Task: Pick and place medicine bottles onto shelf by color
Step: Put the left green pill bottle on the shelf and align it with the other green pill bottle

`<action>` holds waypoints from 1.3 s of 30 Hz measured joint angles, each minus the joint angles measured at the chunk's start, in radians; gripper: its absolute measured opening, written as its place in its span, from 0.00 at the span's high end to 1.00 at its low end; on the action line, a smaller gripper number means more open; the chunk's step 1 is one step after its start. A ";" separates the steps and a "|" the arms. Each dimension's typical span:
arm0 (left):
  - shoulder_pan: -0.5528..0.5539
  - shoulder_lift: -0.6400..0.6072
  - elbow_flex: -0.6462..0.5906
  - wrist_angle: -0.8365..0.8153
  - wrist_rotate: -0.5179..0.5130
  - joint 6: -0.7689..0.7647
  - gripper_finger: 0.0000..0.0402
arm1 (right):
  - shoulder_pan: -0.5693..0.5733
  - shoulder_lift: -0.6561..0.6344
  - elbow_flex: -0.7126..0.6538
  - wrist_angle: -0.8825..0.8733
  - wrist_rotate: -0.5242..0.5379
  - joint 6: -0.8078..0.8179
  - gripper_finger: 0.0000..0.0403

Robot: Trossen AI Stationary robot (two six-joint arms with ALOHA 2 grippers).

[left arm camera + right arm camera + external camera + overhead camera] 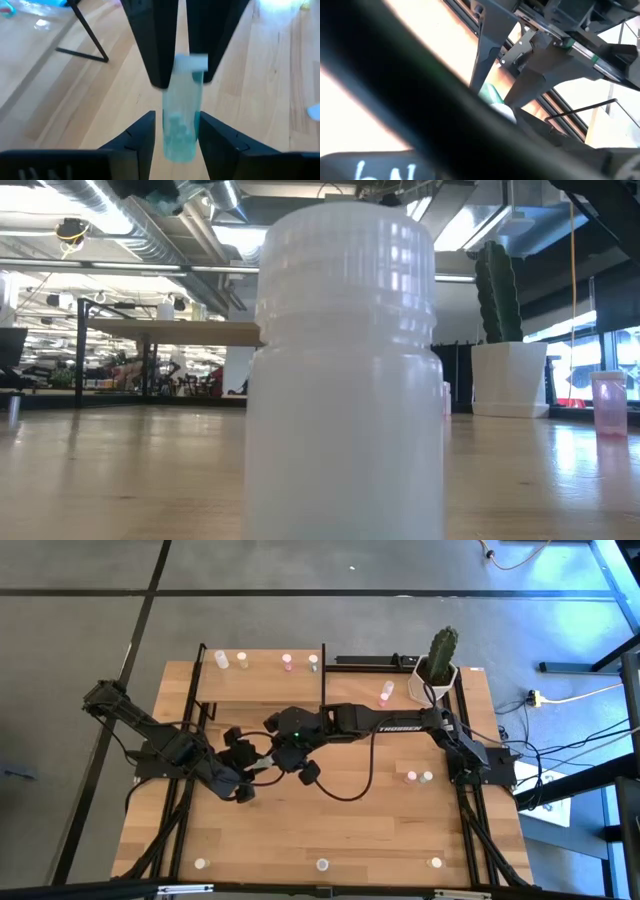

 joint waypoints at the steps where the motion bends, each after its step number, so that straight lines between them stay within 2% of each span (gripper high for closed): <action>1: 0.000 0.000 0.000 -0.012 0.012 -0.001 0.66 | 0.000 0.000 0.000 -0.002 0.000 0.000 0.70; 7: -0.001 0.000 0.000 -0.064 0.047 -0.016 0.66 | 0.000 0.000 0.000 -0.015 0.014 0.013 0.70; 10: -0.009 0.000 0.000 -0.110 0.048 -0.050 0.66 | 0.001 0.000 0.000 -0.021 0.054 0.081 0.70; 16: -0.040 0.000 0.000 -0.180 0.041 -0.131 0.66 | 0.000 0.000 0.000 -0.064 0.060 0.191 0.70; 22: -0.075 0.000 0.000 -0.200 -0.010 -0.188 0.66 | -0.002 -0.004 0.001 -0.105 0.087 0.348 0.70; 26: -0.099 0.000 0.000 -0.202 -0.057 -0.209 0.66 | -0.012 -0.006 0.049 -0.172 0.100 0.469 0.70; 32: -0.123 0.000 0.000 -0.206 -0.124 -0.235 0.66 | -0.028 -0.027 0.058 -0.258 0.255 0.632 0.70; 39: -0.135 -0.001 -0.001 -0.206 -0.160 -0.257 0.66 | -0.085 -0.085 0.057 -0.372 0.279 0.882 0.70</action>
